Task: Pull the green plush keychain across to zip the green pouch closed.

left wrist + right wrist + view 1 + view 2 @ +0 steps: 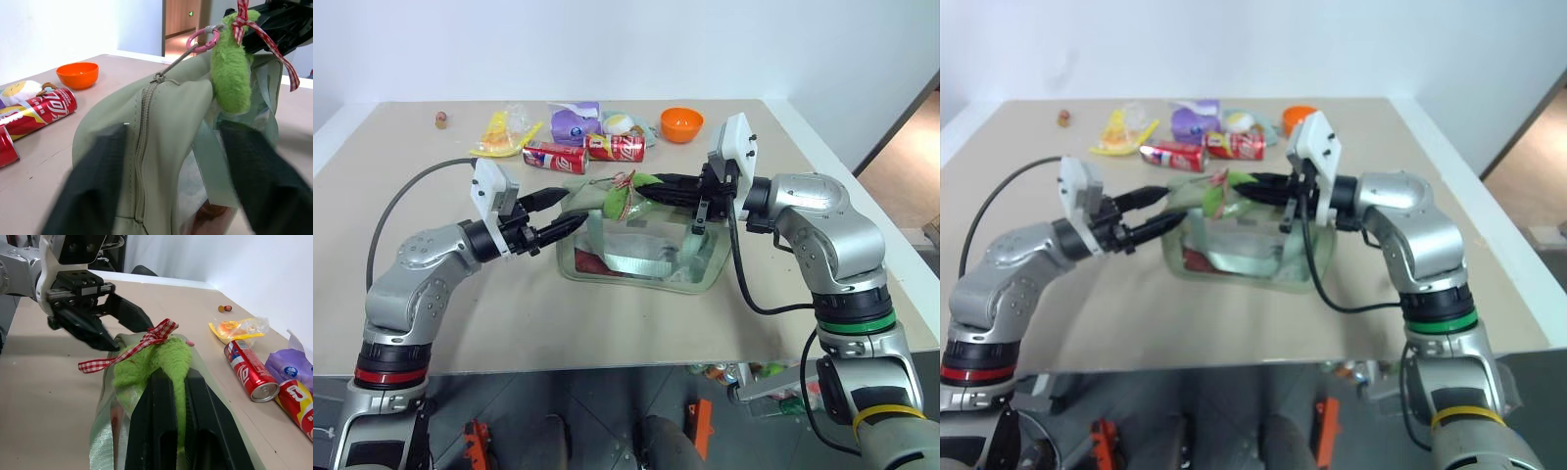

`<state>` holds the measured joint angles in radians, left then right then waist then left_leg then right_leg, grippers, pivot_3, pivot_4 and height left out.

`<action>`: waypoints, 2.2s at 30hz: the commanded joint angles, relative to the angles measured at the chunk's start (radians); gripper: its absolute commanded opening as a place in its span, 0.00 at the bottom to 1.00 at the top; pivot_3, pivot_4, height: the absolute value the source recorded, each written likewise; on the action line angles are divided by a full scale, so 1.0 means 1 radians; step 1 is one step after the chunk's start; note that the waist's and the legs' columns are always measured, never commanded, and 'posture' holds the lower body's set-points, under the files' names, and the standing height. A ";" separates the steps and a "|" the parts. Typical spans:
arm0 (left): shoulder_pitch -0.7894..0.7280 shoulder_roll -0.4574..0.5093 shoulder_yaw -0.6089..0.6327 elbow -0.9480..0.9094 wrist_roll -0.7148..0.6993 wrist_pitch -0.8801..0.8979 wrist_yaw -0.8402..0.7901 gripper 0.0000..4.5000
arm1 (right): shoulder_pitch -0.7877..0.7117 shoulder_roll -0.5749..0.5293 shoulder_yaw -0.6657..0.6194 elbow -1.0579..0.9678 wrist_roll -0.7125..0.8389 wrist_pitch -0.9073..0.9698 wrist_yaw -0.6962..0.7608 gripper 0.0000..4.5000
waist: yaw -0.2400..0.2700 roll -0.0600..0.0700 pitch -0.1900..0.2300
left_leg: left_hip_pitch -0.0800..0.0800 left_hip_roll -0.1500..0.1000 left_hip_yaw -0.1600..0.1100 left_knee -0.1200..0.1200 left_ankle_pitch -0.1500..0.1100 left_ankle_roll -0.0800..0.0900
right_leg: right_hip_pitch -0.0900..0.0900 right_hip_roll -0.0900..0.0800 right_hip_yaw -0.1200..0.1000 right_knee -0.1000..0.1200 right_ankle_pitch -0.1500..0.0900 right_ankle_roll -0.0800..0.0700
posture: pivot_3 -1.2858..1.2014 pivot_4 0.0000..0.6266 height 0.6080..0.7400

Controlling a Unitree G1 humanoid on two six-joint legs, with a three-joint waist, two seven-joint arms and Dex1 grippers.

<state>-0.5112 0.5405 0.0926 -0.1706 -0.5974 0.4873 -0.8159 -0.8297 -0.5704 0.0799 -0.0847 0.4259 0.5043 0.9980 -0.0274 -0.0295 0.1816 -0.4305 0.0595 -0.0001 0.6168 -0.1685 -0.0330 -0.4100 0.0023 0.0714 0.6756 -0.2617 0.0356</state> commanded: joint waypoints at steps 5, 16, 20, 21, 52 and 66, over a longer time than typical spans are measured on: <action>-0.030 -0.001 0.003 0.006 0.022 -0.019 0.002 0.01 | -0.007 -0.017 -0.028 -0.041 0.006 -0.007 -0.002 0.00 | 0.000 0.000 0.000 | 0.000 0.000 0.000 0.000 0.000 0.000 | 0.000 0.000 0.000 0.000 0.000 0.000 | 0.52 0.24 1.00; -0.048 -0.018 0.014 0.001 0.039 0.001 0.057 0.01 | -0.017 -0.018 -0.035 -0.047 0.010 -0.020 0.002 0.00 | 0.000 0.000 0.000 | 0.000 0.000 0.000 0.000 0.000 0.000 | 0.000 0.000 0.000 0.000 0.000 0.000 | 0.52 0.24 1.00; -0.049 -0.025 0.017 -0.021 0.035 0.025 0.096 0.01 | -0.034 -0.038 -0.051 -0.033 0.006 -0.036 0.010 0.00 | 0.000 0.000 0.000 | 0.000 0.000 0.000 0.000 0.000 0.000 | 0.000 0.000 0.000 0.000 0.000 0.000 | 0.52 0.24 1.00; -0.047 -0.026 0.017 -0.028 0.034 0.032 0.105 0.01 | -0.038 -0.044 -0.056 -0.029 0.005 -0.040 0.011 0.00 | 0.000 0.000 0.000 | 0.000 0.000 0.000 0.000 0.000 0.000 | 0.000 0.000 0.000 0.000 0.000 0.000 | 0.52 0.24 1.00; -0.007 -0.036 0.025 -0.109 -0.027 0.191 0.194 0.01 | -0.165 -0.143 -0.074 0.242 -0.093 -0.236 0.081 0.00 | 0.002 0.000 0.000 | 0.000 -0.002 0.000 0.001 0.000 0.000 | 0.001 -0.002 0.000 0.000 0.000 0.001 | 0.52 0.24 1.00; 0.033 -0.070 0.028 -0.161 0.006 0.129 0.275 0.01 | 0.008 -0.276 -0.257 0.276 -0.113 -0.202 -0.078 0.00 | 0.004 0.000 0.000 | 0.000 -0.004 0.000 0.000 0.000 0.000 | 0.001 -0.004 0.001 0.000 0.000 0.001 | 0.52 0.24 1.00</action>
<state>-0.4859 0.4699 0.0946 -0.3070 -0.6131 0.6433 -0.5662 -0.8394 -0.8122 -0.1001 0.2292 0.3106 0.2895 0.9668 -0.0239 -0.0295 0.1816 -0.4304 0.0556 0.0001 0.6172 -0.1685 -0.0331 -0.4088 -0.0012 0.0723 0.6756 -0.2614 0.0369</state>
